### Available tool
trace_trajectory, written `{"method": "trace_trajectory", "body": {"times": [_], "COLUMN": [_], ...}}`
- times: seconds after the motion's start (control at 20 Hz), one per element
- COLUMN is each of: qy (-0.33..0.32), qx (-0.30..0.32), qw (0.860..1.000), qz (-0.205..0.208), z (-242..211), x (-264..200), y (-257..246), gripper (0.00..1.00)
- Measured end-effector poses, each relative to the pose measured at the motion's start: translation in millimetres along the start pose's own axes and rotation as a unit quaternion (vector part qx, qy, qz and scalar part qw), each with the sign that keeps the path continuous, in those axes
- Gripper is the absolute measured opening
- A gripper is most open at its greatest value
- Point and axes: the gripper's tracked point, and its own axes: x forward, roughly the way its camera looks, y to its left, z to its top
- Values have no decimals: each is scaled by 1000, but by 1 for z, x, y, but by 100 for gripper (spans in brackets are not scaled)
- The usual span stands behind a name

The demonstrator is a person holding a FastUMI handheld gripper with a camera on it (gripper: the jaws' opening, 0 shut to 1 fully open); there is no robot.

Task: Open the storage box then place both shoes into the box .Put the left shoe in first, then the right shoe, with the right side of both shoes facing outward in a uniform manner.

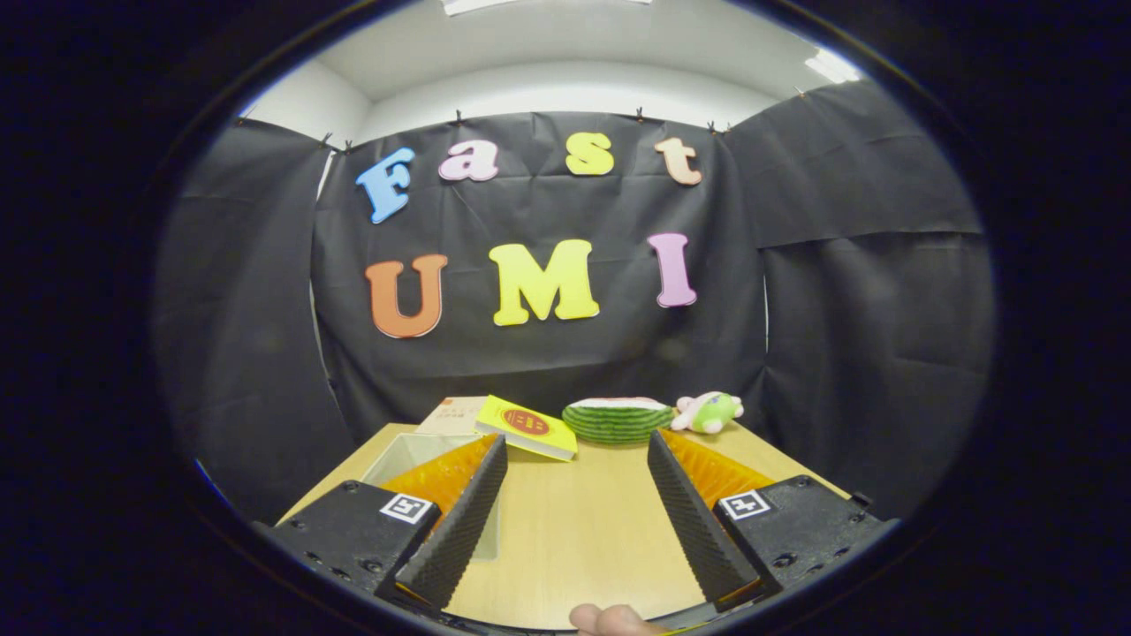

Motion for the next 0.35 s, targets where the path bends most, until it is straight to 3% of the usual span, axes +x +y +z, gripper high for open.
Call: {"method": "trace_trajectory", "body": {"times": [0.35], "qy": [6], "qx": [-1], "qw": [1000], "qz": [21], "z": [-25], "x": [-1], "y": [-4], "gripper": [100]}}
